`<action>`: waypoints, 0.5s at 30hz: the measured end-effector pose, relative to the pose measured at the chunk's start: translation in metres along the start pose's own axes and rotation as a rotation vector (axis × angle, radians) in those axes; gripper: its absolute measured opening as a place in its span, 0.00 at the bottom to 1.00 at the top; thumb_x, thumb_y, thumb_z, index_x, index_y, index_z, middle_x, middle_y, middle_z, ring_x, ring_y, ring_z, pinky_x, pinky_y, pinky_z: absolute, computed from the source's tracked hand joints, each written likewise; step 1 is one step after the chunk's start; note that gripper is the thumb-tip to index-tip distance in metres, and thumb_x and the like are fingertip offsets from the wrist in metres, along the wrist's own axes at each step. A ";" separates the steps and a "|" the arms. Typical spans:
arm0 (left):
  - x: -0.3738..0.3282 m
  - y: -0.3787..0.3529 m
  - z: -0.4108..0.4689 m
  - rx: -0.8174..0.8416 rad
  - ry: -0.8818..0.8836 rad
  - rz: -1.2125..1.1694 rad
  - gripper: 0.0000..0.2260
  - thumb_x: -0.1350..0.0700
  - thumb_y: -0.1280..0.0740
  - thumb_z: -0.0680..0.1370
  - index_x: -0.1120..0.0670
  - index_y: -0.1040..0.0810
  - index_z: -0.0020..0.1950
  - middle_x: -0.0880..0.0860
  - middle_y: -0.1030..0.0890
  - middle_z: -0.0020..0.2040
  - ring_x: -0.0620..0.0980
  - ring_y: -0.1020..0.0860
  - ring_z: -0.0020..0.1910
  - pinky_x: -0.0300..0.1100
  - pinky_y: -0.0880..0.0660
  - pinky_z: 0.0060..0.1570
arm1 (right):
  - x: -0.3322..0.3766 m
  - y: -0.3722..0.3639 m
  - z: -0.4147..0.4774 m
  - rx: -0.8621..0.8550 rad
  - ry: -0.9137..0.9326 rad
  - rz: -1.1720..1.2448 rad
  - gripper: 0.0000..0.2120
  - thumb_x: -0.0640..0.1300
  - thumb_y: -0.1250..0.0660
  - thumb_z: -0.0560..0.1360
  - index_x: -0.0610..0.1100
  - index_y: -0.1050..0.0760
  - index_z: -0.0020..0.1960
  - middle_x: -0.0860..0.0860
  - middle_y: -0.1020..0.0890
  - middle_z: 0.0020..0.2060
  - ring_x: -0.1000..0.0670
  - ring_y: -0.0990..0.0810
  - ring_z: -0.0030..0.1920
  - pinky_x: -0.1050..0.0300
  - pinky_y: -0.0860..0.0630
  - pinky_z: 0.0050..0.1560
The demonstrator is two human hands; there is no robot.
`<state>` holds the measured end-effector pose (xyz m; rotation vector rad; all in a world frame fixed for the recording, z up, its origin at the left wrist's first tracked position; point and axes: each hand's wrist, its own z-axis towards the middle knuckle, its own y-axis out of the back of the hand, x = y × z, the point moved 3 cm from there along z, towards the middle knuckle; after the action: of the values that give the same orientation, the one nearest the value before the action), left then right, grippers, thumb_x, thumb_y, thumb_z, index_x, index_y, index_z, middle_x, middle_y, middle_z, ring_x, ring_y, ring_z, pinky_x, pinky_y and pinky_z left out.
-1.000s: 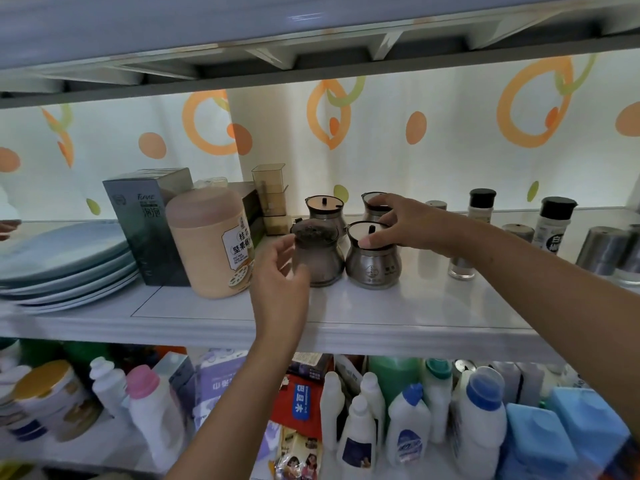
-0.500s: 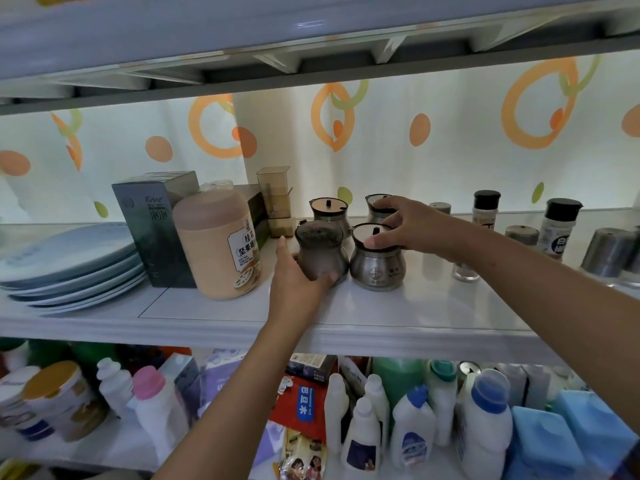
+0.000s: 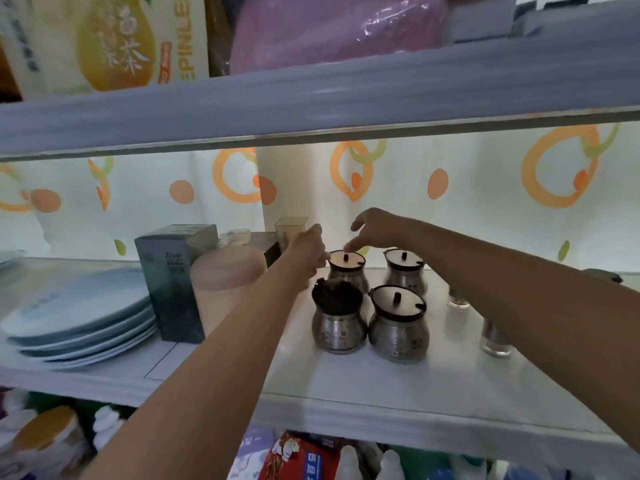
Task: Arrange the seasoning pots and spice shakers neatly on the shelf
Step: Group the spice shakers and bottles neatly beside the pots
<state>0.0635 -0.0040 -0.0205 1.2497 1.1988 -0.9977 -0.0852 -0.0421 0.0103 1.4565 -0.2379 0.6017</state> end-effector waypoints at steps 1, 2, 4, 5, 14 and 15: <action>0.001 0.000 0.002 0.006 -0.013 0.027 0.17 0.48 0.47 0.83 0.59 0.27 0.57 0.61 0.22 0.53 0.48 0.28 0.34 0.37 0.34 0.36 | 0.003 -0.004 0.009 0.023 0.005 -0.042 0.33 0.51 0.24 0.70 0.38 0.29 0.69 0.44 0.25 0.66 0.44 0.26 0.65 0.51 0.28 0.64; 0.002 0.001 0.005 0.008 -0.021 0.058 0.15 0.49 0.47 0.83 0.58 0.29 0.55 0.59 0.25 0.52 0.47 0.29 0.33 0.36 0.34 0.34 | 0.005 -0.009 0.018 0.048 0.007 -0.082 0.34 0.52 0.24 0.70 0.38 0.30 0.70 0.44 0.26 0.68 0.44 0.27 0.66 0.51 0.29 0.64; 0.006 0.002 0.011 0.011 -0.038 0.068 0.14 0.49 0.48 0.83 0.58 0.31 0.53 0.57 0.27 0.51 0.46 0.30 0.33 0.36 0.33 0.34 | 0.005 -0.019 0.032 0.094 -0.008 -0.140 0.36 0.55 0.24 0.69 0.38 0.30 0.70 0.45 0.26 0.68 0.43 0.27 0.66 0.50 0.29 0.65; 0.009 0.002 0.015 0.009 -0.050 0.062 0.14 0.49 0.48 0.83 0.57 0.30 0.51 0.57 0.27 0.51 0.46 0.30 0.33 0.36 0.33 0.35 | 0.005 -0.024 0.037 0.114 -0.018 -0.159 0.36 0.56 0.24 0.69 0.38 0.30 0.69 0.44 0.25 0.67 0.43 0.25 0.65 0.47 0.28 0.65; 0.029 0.007 0.016 -0.018 0.020 0.043 0.16 0.48 0.47 0.83 0.55 0.29 0.41 0.52 0.26 0.40 0.47 0.30 0.32 0.39 0.33 0.30 | 0.008 -0.041 0.042 0.202 -0.027 -0.190 0.35 0.52 0.21 0.66 0.35 0.27 0.65 0.41 0.21 0.59 0.42 0.20 0.56 0.50 0.21 0.51; 0.027 0.006 0.011 -0.014 0.054 0.044 0.16 0.47 0.47 0.83 0.57 0.28 0.44 0.55 0.25 0.43 0.48 0.30 0.32 0.40 0.34 0.30 | 0.010 -0.041 0.041 0.207 -0.029 -0.181 0.35 0.52 0.21 0.66 0.35 0.27 0.66 0.41 0.21 0.59 0.43 0.20 0.54 0.51 0.21 0.50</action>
<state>0.0740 -0.0127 -0.0474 1.2934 1.2123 -0.9271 -0.0475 -0.0790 -0.0142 1.6663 -0.0659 0.4682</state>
